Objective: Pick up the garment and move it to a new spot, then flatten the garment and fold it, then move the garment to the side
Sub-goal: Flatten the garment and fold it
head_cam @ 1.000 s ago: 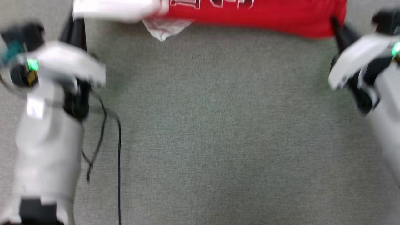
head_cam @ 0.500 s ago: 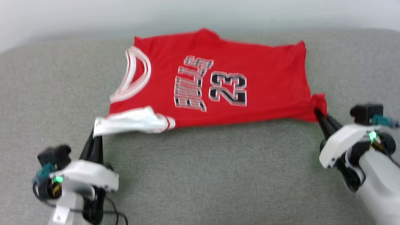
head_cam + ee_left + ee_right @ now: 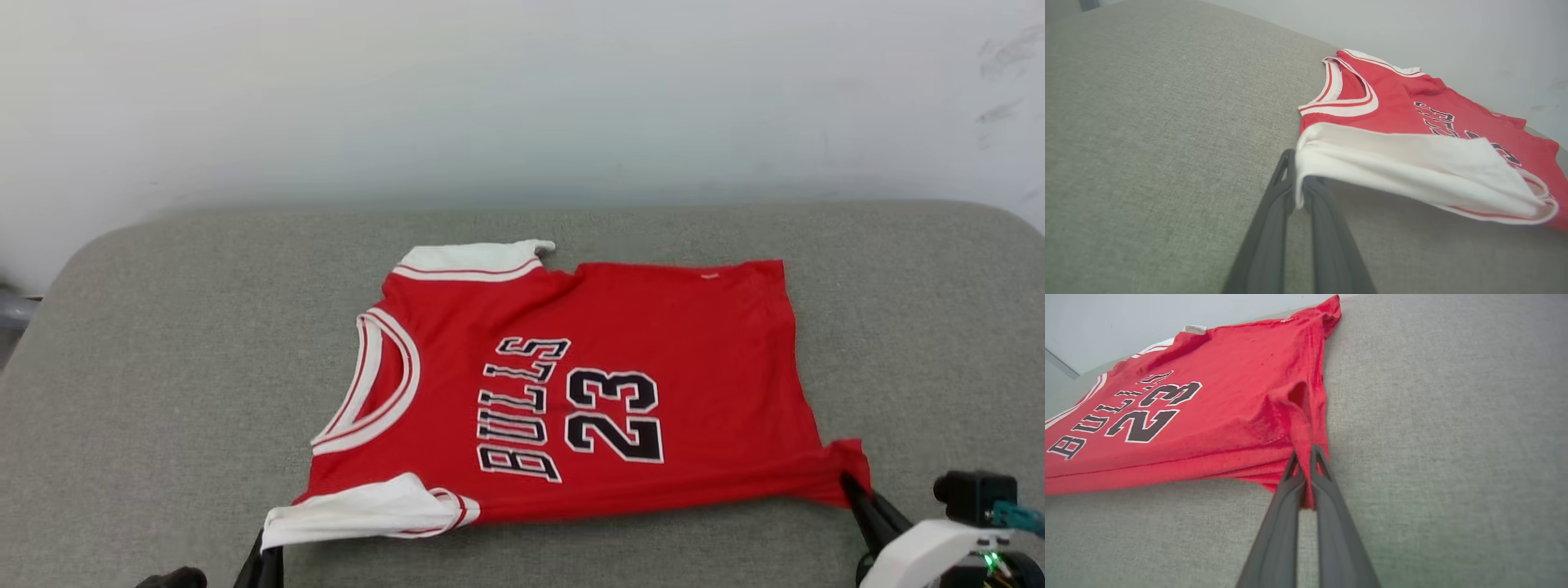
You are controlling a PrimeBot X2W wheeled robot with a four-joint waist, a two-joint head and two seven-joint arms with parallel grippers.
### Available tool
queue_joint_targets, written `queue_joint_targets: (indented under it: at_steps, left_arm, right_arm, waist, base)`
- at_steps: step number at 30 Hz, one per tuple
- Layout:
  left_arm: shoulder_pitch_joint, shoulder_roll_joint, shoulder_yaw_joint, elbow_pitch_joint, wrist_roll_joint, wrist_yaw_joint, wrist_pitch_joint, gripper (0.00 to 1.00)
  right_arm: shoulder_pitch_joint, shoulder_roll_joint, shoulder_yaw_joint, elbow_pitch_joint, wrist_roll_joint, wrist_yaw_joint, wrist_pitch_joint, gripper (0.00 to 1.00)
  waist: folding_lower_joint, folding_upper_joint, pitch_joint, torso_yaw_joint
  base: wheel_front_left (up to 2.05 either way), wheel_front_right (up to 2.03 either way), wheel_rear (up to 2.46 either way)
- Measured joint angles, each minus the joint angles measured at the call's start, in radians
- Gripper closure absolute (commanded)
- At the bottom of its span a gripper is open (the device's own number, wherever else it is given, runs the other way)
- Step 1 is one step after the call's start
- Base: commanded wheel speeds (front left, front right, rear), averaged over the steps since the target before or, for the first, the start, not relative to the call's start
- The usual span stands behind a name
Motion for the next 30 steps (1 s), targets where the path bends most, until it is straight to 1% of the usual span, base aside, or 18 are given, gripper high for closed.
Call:
queue_joint_targets:
  at_steps: [8, 9, 12, 15, 18, 21, 26, 30]
  left_arm:
    - [0.127, -0.008, 0.001, -0.127, -0.025, 0.032, 0.069, 1.0]
    - [0.152, -0.009, -0.001, -0.17, -0.027, 0.038, 0.087, 1.0]
    - [0.149, -0.005, -0.015, -0.209, -0.027, 0.037, 0.107, 1.0]
    - [0.106, 0.005, -0.032, -0.217, -0.024, 0.033, 0.131, 1.0]
    - [0.032, 0.014, -0.057, -0.198, -0.024, 0.019, 0.164, 1.0]
    - [-0.043, 0.02, -0.078, -0.15, -0.017, 0.007, 0.185, 1.0]
    - [-0.16, 0.025, -0.101, -0.047, -0.017, -0.007, 0.203, 1.0]
    - [-0.252, 0.027, -0.119, 0.043, -0.017, -0.019, 0.21, 1.0]
  right_arm:
    - [0.203, 0.018, -0.142, -0.115, -0.081, 0.0, 0.025, 1.0]
    - [0.256, 0.036, -0.199, -0.171, -0.123, 0.0, 0.06, 1.0]
    - [0.282, 0.05, -0.251, -0.237, -0.176, 0.0, 0.109, 1.0]
    - [0.282, 0.064, -0.283, -0.315, -0.231, 0.0, 0.174, 1.0]
    - [0.268, 0.074, -0.297, -0.379, -0.276, -0.001, 0.243, 1.0]
    - [0.227, 0.085, -0.306, -0.412, -0.304, -0.001, 0.299, 1.0]
    - [0.146, 0.101, -0.301, -0.41, -0.335, -0.001, 0.359, 1.0]
    - [0.074, 0.108, -0.279, -0.376, -0.338, -0.001, 0.373, 1.0]
  waist:
    - [0.0001, 0.0, -0.044, 0.02]
    - [0.0001, 0.0, -0.052, 0.021]
    - [0.0002, 0.0, -0.051, 0.017]
    - [0.0002, 0.0, -0.044, 0.012]
    - [0.0004, 0.0, -0.03, 0.006]
    - [0.0004, 0.0, -0.012, -0.001]
    - [0.0005, 0.0, 0.033, -0.012]
    - [0.0005, 0.0, 0.084, -0.018]
  base:
    - [0.0, 0.0, 0.0]
    - [0.0, 0.0, 0.0]
    - [0.0, 0.0, 0.0]
    - [0.0, 0.0, 0.0]
    - [0.0, 0.0, 0.0]
    - [0.0, 0.0, 0.0]
    - [0.0, 0.0, 0.0]
    - [0.0, 0.0, 0.0]
